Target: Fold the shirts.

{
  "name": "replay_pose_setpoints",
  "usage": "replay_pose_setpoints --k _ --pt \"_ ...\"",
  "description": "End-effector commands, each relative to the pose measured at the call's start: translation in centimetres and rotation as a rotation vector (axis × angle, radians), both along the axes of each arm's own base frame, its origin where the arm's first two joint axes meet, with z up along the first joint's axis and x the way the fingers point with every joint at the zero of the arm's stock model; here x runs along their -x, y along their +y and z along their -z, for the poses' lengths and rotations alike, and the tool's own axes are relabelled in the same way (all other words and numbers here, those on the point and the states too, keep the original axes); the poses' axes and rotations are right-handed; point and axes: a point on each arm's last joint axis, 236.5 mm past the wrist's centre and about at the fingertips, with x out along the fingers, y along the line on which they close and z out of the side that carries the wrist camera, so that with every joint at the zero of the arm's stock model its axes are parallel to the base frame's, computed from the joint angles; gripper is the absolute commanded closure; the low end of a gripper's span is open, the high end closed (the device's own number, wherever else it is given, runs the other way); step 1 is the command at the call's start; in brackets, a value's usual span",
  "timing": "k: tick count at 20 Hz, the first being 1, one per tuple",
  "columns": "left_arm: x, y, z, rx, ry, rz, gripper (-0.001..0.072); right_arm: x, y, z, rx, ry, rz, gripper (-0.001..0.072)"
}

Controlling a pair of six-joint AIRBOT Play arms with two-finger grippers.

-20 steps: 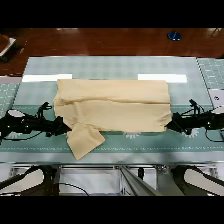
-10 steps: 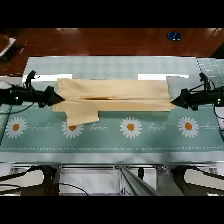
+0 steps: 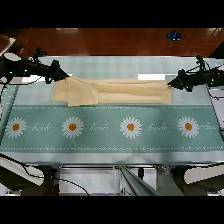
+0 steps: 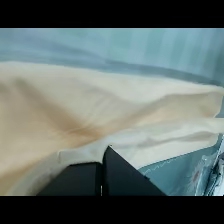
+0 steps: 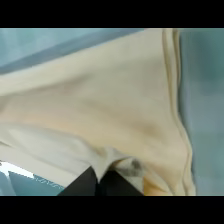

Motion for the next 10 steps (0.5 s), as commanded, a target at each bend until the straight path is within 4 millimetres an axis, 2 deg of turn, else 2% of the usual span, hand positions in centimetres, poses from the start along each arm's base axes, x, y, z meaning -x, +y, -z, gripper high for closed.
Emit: replay_pose_setpoints --k 1,10 --pt "-2.5 0.3 -0.3 0.009 -0.011 -0.021 0.0690 -2.1 -0.2 0.3 -0.011 0.002 0.012 0.0685" --pt "-5.4 0.1 1.0 0.001 -0.085 -0.060 0.0689 -4.8 -0.7 1.8 -0.048 -0.024 0.097 0.0685"
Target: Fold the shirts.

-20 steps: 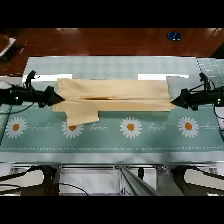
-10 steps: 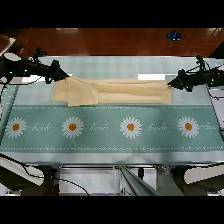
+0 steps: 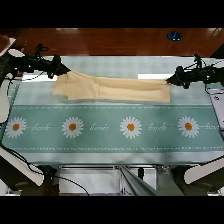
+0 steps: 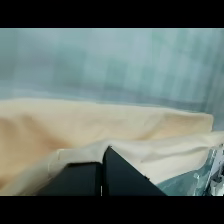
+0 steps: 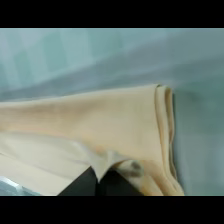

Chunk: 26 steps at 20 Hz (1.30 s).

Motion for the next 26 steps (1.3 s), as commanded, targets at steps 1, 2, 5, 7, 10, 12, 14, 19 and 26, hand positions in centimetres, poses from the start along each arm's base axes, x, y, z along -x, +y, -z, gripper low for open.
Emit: replay_pose_setpoints --k 1,2,5,7,10,12,14,19,26 --pt "-1.2 -0.4 0.5 -0.025 -0.058 0.003 0.0689 -1.8 -0.2 -0.1 -0.032 -0.036 0.065 0.0685" --pt "-1.3 -0.7 0.8 -0.027 -0.057 0.004 0.0688 -2.4 -0.1 -0.4 -0.050 -0.051 0.086 0.0684" --pt "-1.4 -1.7 1.5 -0.031 -0.052 0.012 0.0264 -2.9 -0.3 -0.6 -0.059 -0.061 0.112 0.0508" --pt "-1.1 -1.8 1.6 -0.032 -0.042 0.024 0.0199 -2.3 0.3 -0.9 -0.083 -0.046 0.090 0.0299" --pt "0.7 3.2 1.1 -0.100 0.045 -0.010 0.0199 -0.4 -1.6 -2.2 -0.111 -0.025 0.060 0.0300" --pt "3.2 8.6 0.8 -0.237 0.102 -0.016 0.0199 1.7 -5.2 -2.4 -0.043 0.003 0.064 0.0299" --pt "4.8 12.6 -0.3 -0.343 0.100 -0.055 0.0199 4.2 -8.0 -1.1 0.070 0.079 0.071 0.0299" --pt "5.9 11.0 -3.7 -0.406 -0.180 -0.295 0.0199 4.7 -5.9 3.2 0.061 0.124 0.126 0.0299" --pt "9.0 2.5 -3.9 -0.413 -0.262 -0.162 0.0200 2.9 -0.8 4.9 0.005 0.120 0.085 0.0295"
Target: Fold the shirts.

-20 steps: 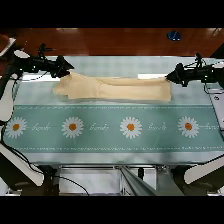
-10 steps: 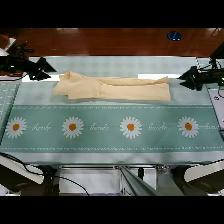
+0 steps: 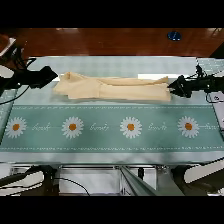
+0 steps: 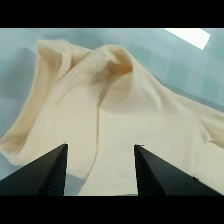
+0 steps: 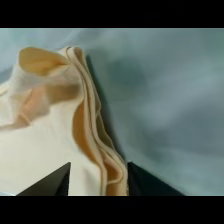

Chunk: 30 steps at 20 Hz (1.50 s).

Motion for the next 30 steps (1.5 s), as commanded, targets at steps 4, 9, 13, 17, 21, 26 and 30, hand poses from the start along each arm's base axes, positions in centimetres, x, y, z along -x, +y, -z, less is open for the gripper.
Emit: replay_pose_setpoints --k 4,9,13,17,21,26,30 --pt "0.9 -5.2 0.3 -0.020 -0.028 0.105 0.0200 -0.1 3.8 1.7 -0.029 0.028 -0.051 0.0348" --pt "1.4 -7.6 1.0 -0.016 -0.013 0.157 0.0342 -0.9 5.8 -2.3 -0.066 -0.057 -0.146 0.0685" --pt "2.0 -12.1 0.2 0.034 -0.037 0.235 0.0689 2.5 2.4 -8.4 0.119 -0.127 -0.210 0.0686" --pt "3.6 -21.1 1.2 0.027 -0.034 0.434 0.0690 9.4 3.3 -12.5 0.226 -0.197 -0.238 0.0686" --pt "4.6 -31.8 2.6 0.050 0.011 0.647 0.0690 14.5 4.7 -16.4 0.284 -0.282 -0.211 0.0686" --pt "9.7 -43.9 5.7 0.095 0.149 0.873 0.0691 17.1 5.9 -21.0 0.309 -0.386 -0.168 0.0686" --pt "17.8 -50.7 8.4 0.186 0.289 0.991 0.0690 17.8 6.9 -22.1 0.278 -0.412 -0.171 0.0685"
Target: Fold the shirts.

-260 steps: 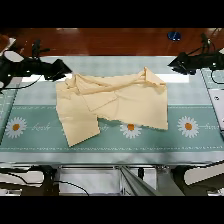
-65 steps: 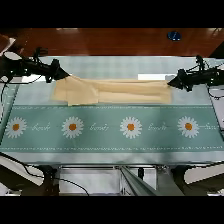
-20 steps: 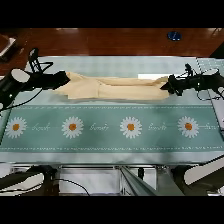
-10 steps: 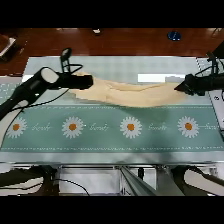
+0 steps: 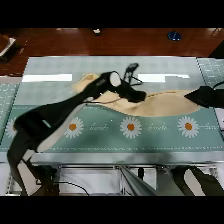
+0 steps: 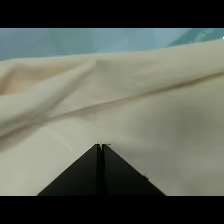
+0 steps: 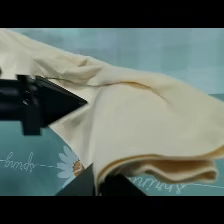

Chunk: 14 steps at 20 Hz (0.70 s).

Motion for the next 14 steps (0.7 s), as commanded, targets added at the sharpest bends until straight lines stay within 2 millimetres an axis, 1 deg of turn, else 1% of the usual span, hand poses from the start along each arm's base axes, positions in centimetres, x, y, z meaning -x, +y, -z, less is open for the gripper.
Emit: replay_pose_setpoints --k 1,2,3,4,5,6,7,8,9,10,11,12,13,14 --pt "7.8 -5.8 1.9 0.035 0.162 0.113 0.0690 0.7 1.0 -1.2 -0.034 -0.027 -0.002 0.0685" --pt "8.7 -6.3 1.7 0.042 0.182 0.127 0.0690 0.7 1.2 -1.4 -0.043 -0.031 -0.004 0.0685" --pt "8.5 -6.1 1.2 0.048 0.180 0.125 0.0690 0.6 1.3 -1.6 -0.049 -0.036 -0.009 0.0685" --pt "7.2 -5.6 0.6 0.059 0.172 0.104 0.0690 0.6 1.4 -1.8 -0.052 -0.043 -0.012 0.0685" --pt "5.0 -4.4 -0.4 0.071 0.164 0.071 0.0689 0.5 1.5 -2.2 -0.049 -0.054 -0.016 0.0686" --pt "2.6 -2.7 -1.6 0.082 0.154 0.032 0.0690 0.4 1.8 -2.7 -0.042 -0.067 -0.030 0.0686" --pt "-0.3 -0.2 -2.9 0.083 0.133 -0.013 0.0690 0.3 2.5 -3.2 -0.042 -0.077 -0.055 0.0686" --pt "-3.1 2.7 -4.3 0.073 0.099 -0.058 0.0690 0.1 3.6 -3.5 -0.046 -0.076 -0.093 0.0685" --pt "-5.7 6.0 -5.9 0.060 0.066 -0.113 0.0689 -0.4 4.7 -3.6 -0.057 -0.066 -0.124 0.0685" --pt "-8.2 10.1 -7.8 0.045 0.022 -0.179 0.0689 -1.1 6.2 -3.6 -0.070 -0.057 -0.161 0.0685" --pt "-10.0 14.7 -9.5 0.021 -0.024 -0.252 0.0689 -2.2 7.9 -3.5 -0.081 -0.053 -0.197 0.0685" --pt "-11.0 18.9 -10.9 -0.003 -0.063 -0.321 0.0689 -3.3 9.7 -3.4 -0.091 -0.049 -0.234 0.0685" --pt "-11.1 23.4 -12.2 -0.029 -0.099 -0.393 0.0689 -4.7 11.9 -3.2 -0.099 -0.047 -0.279 0.0685" --pt "-10.6 27.3 -13.3 -0.046 -0.141 -0.453 0.0689 -6.0 14.2 -2.8 -0.107 -0.041 -0.318 0.0685"
